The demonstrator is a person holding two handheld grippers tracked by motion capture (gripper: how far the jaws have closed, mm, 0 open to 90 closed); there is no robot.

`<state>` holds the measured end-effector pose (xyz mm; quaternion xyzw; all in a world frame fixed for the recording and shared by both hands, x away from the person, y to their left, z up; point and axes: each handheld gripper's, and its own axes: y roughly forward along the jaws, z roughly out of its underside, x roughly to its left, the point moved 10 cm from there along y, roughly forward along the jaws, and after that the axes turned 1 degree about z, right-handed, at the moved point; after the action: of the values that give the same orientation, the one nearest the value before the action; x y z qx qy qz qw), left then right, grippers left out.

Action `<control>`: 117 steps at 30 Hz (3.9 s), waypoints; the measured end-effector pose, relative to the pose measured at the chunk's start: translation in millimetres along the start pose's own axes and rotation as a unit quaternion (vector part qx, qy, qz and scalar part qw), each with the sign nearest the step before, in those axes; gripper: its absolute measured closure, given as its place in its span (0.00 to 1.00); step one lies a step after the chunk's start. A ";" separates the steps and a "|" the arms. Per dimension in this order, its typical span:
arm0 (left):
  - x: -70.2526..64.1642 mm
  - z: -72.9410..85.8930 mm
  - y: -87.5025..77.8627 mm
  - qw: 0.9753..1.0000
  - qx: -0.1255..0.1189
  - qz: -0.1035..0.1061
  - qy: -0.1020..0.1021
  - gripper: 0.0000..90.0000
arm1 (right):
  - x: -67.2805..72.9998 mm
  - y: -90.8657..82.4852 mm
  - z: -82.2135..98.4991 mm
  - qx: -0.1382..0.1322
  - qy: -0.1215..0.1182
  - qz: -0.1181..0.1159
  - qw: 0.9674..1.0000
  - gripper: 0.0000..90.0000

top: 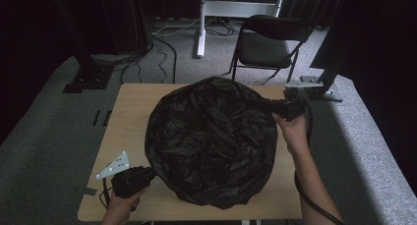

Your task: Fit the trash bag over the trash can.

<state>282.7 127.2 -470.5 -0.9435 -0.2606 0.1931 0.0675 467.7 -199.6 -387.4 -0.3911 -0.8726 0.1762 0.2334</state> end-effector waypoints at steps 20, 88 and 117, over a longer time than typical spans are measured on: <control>40.8 88.6 14.6 0.985 0.150 -0.053 -0.063 1.00 | -61.3 77.8 128.0 0.115 0.068 0.069 0.989 1.00; 81.1 99.1 -24.9 0.968 0.128 -0.211 -0.042 0.00 | -70.1 -88.9 68.4 -0.186 -0.020 0.040 0.982 0.12; 80.0 107.2 -20.0 0.966 0.153 -0.205 -0.045 0.00 | 100.8 -50.1 -120.0 -0.188 -0.142 -0.143 0.961 0.13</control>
<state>293.7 188.6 -590.6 -0.8387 -0.4187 0.2550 0.2371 444.0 -139.1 -236.2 -0.2697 -0.9611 0.0273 0.0523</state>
